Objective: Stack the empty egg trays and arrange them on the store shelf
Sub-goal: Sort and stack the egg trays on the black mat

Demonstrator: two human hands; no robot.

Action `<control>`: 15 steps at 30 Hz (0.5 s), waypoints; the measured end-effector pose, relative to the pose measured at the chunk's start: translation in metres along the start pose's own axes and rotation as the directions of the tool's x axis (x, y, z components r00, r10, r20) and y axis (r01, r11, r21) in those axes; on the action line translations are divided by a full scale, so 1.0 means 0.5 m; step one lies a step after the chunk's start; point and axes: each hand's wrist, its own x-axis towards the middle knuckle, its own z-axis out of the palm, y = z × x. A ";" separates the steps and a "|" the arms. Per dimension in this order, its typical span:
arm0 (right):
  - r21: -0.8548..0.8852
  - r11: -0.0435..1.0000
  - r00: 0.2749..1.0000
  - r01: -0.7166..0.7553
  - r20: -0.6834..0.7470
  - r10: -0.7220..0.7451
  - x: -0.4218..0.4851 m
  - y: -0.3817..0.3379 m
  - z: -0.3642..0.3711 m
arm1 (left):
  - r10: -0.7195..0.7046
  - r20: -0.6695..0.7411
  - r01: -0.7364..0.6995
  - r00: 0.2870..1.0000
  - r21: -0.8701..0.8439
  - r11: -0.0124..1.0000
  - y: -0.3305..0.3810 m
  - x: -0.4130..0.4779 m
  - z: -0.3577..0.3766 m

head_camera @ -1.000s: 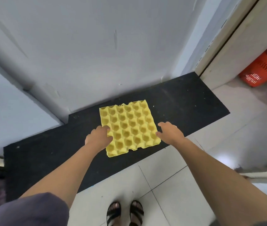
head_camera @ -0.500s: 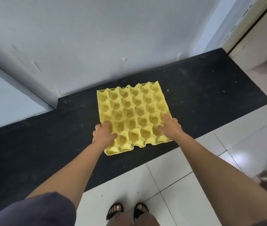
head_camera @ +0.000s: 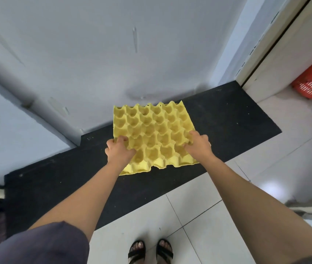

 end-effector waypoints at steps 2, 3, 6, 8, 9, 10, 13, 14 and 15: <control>0.004 1.000 1.000 0.008 -0.022 -0.008 -0.030 -0.032 -0.055 | 0.020 -0.004 -0.020 1.000 0.004 1.000 0.040 -0.028 -0.050; 0.004 1.000 0.999 0.015 -0.035 -0.014 -0.045 -0.048 -0.082 | 0.028 -0.009 -0.028 1.000 0.003 1.000 0.060 -0.042 -0.075; 0.000 0.999 0.994 0.035 -0.101 -0.034 -0.099 -0.105 -0.181 | 0.096 -0.053 -0.095 0.994 0.015 0.995 0.129 -0.090 -0.166; 0.001 0.999 0.986 0.048 -0.158 -0.047 -0.133 -0.144 -0.248 | 0.159 -0.090 -0.159 0.983 0.011 0.987 0.174 -0.121 -0.227; 0.005 0.998 0.982 0.055 -0.183 -0.053 -0.150 -0.163 -0.279 | 0.187 -0.105 -0.187 0.977 0.008 0.982 0.195 -0.136 -0.256; 0.011 0.998 0.976 0.063 -0.208 -0.059 -0.169 -0.183 -0.309 | 0.211 -0.120 -0.212 0.970 0.004 0.977 0.215 -0.152 -0.287; 0.034 0.995 0.956 0.097 -0.283 -0.084 -0.212 -0.231 -0.382 | 0.291 -0.165 -0.295 0.942 -0.004 0.955 0.263 -0.187 -0.366; 0.043 0.993 0.947 0.109 -0.308 -0.091 -0.225 -0.243 -0.400 | 0.319 -0.182 -0.325 0.930 -0.005 0.946 0.276 -0.197 -0.389; 0.057 0.991 0.937 0.120 -0.336 -0.094 -0.238 -0.255 -0.417 | 0.339 -0.202 -0.348 0.919 -0.008 0.938 0.286 -0.210 -0.412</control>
